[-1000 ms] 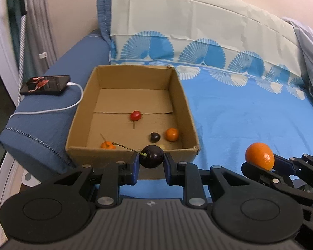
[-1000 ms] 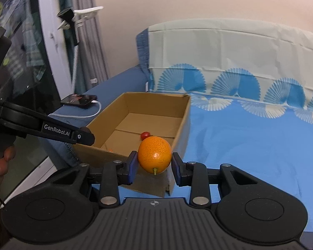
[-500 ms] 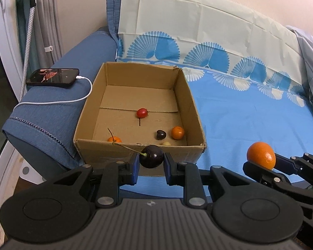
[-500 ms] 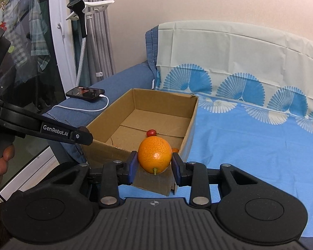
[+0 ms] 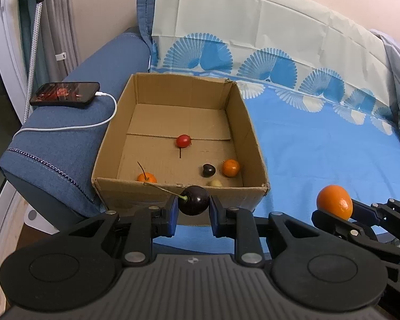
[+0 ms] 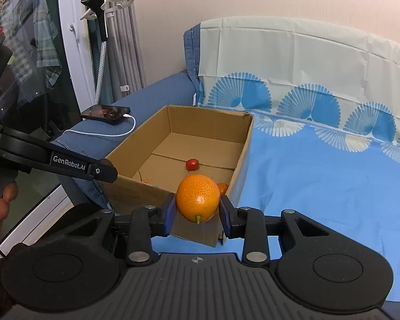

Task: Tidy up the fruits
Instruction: 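Carry the dark plum and orange with both tools over the box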

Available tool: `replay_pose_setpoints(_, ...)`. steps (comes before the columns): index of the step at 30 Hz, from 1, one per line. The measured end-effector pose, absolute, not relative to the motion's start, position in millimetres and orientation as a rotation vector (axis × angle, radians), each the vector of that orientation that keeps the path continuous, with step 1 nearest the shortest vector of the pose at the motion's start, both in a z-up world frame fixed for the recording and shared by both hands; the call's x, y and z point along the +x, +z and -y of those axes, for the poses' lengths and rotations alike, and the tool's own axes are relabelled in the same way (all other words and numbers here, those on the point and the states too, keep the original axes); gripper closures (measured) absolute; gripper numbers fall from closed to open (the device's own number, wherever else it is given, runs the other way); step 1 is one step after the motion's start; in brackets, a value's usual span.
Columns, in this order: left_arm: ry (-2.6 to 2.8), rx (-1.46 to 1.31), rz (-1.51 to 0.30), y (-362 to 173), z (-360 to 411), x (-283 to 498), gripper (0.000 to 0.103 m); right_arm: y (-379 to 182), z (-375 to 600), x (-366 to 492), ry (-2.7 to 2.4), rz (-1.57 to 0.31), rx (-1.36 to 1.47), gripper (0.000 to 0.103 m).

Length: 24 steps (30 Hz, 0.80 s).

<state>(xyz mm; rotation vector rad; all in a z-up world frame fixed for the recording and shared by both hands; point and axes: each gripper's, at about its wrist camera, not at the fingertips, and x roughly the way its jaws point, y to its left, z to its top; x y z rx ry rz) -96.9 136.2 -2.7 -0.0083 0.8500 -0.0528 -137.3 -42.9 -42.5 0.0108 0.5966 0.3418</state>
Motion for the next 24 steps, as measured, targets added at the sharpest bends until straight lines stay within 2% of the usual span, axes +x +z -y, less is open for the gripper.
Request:
replay_pose_setpoints(15, -0.012, -0.038, -0.855, -6, -152, -30, 0.076, -52, 27, -65, 0.360, -0.627, 0.006, 0.067)
replay_pose_setpoints(24, 0.016, -0.045, -0.892, -30, -160, 30, 0.076, -75, 8, -2, 0.367, -0.669, 0.000, 0.067)
